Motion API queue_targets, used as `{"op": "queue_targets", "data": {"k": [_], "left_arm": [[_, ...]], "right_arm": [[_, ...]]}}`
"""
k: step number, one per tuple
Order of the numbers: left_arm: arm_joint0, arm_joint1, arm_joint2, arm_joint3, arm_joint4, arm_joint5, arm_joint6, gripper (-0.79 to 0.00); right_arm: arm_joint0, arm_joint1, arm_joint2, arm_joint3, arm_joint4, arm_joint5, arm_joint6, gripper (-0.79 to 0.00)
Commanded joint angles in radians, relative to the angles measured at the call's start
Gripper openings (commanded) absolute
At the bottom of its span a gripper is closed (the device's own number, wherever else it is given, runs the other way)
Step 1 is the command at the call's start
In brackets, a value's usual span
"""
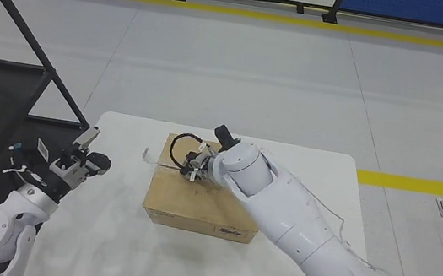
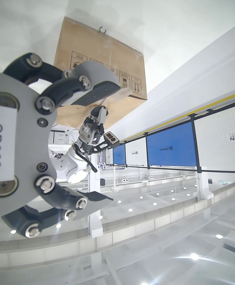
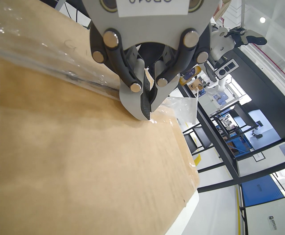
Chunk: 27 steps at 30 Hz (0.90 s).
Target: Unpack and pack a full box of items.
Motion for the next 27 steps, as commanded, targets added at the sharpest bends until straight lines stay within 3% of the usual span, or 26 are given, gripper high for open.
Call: {"op": "queue_targets", "data": {"k": [1,8,13,27], "left_arm": [[-0.001,0.001,0.002,-0.007,0.001,0.000,0.000,0.000],[-0.004,0.003,0.007,-0.018,0.003,0.003,0.002,0.000],[-0.012,0.006,0.007,-0.020,0.002,0.004,0.001,0.000],[-0.024,0.011,0.006,-0.014,0.001,0.003,0.007,0.000]], "right_arm": [[-0.028,0.032,0.039,-0.062,-0.028,0.018,0.006,-0.785],[-0.167,0.136,0.179,-0.325,-0.151,0.140,0.010,-0.785],[-0.243,0.184,0.258,-0.440,-0.216,0.244,0.030,-0.785],[-0.272,0.204,0.322,-0.434,-0.246,0.331,0.025,-0.785]]}}
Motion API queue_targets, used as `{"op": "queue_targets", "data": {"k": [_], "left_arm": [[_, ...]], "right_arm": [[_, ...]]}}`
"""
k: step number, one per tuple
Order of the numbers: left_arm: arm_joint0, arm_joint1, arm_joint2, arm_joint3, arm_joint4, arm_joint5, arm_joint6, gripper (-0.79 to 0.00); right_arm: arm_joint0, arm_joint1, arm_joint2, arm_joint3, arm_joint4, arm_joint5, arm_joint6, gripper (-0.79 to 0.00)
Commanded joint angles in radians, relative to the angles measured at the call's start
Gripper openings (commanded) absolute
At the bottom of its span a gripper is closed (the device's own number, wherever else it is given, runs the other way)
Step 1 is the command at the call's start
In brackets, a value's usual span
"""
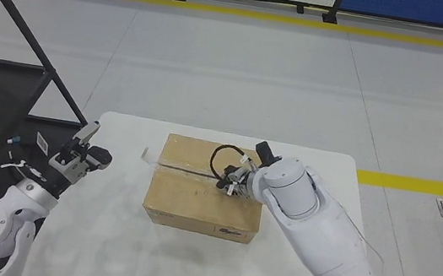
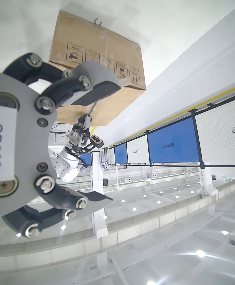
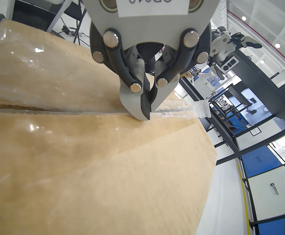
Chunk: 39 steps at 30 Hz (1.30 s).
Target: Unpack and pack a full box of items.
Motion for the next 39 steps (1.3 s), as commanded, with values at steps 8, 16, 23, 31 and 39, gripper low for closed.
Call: {"op": "queue_targets", "data": {"k": [8,16,23,31,39], "left_arm": [[-0.021,0.004,0.014,0.001,0.015,0.009,-0.007,0.000],[-0.044,0.008,0.042,0.010,0.037,0.022,-0.013,0.000],[-0.060,0.009,0.067,0.036,0.053,0.034,-0.006,0.000],[-0.079,0.012,0.097,0.063,0.081,0.045,-0.023,0.000],[-0.096,0.015,0.123,0.077,0.097,0.049,-0.048,0.000]], "right_arm": [[-0.108,0.033,0.113,-0.080,-0.004,-0.019,-0.038,-0.785],[-0.265,0.073,0.251,-0.210,-0.010,-0.066,-0.062,-0.785],[-0.339,0.092,0.327,-0.245,-0.003,-0.093,-0.060,-0.785],[-0.403,0.105,0.395,-0.276,0.024,-0.148,-0.059,-0.785],[-0.459,0.117,0.440,-0.299,0.036,-0.169,-0.048,-0.785]]}}
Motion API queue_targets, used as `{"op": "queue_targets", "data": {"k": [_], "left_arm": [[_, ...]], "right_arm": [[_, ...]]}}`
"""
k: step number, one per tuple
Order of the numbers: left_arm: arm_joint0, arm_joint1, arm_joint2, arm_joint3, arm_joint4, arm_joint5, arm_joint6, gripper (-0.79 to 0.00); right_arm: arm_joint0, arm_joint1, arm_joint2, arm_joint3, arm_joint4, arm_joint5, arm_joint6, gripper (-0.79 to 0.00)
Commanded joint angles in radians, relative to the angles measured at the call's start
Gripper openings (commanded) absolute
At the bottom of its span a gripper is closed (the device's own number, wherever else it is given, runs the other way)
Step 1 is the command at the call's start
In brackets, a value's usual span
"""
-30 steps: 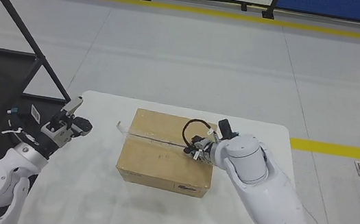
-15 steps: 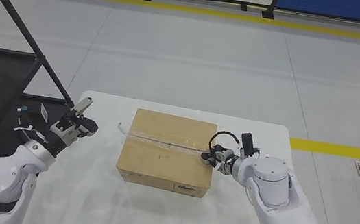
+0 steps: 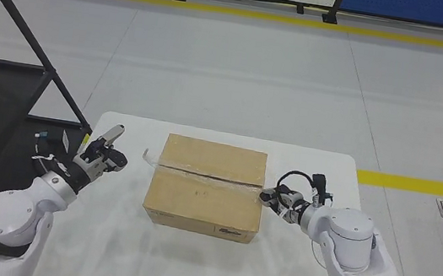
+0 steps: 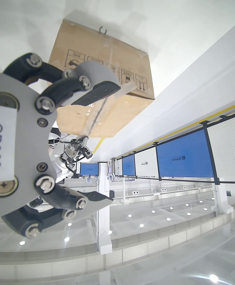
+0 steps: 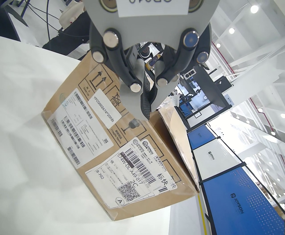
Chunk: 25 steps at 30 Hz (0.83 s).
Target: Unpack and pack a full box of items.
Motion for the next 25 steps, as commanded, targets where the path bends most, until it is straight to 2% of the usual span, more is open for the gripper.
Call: {"op": "queue_targets", "data": {"k": [1,9,17,23,25], "left_arm": [[-0.006,0.002,0.011,0.010,0.020,-0.003,-0.019,0.000],[-0.049,0.000,0.061,0.084,0.026,-0.007,-0.020,0.000],[-0.097,-0.007,0.106,0.158,-0.020,-0.038,-0.031,0.000],[-0.083,-0.005,0.054,0.120,-0.052,-0.090,0.017,0.000],[-0.066,-0.001,0.022,0.093,-0.041,-0.101,0.042,0.000]], "right_arm": [[-0.009,0.002,0.008,0.002,0.007,-0.005,0.002,-0.785],[-0.034,0.007,0.039,0.012,0.044,-0.029,-0.002,-0.785],[-0.085,0.011,0.101,-0.009,0.121,-0.109,-0.012,-0.785],[-0.118,0.019,0.169,0.000,0.221,-0.250,0.104,-0.785],[-0.137,0.024,0.208,0.010,0.264,-0.329,0.177,-0.308]]}}
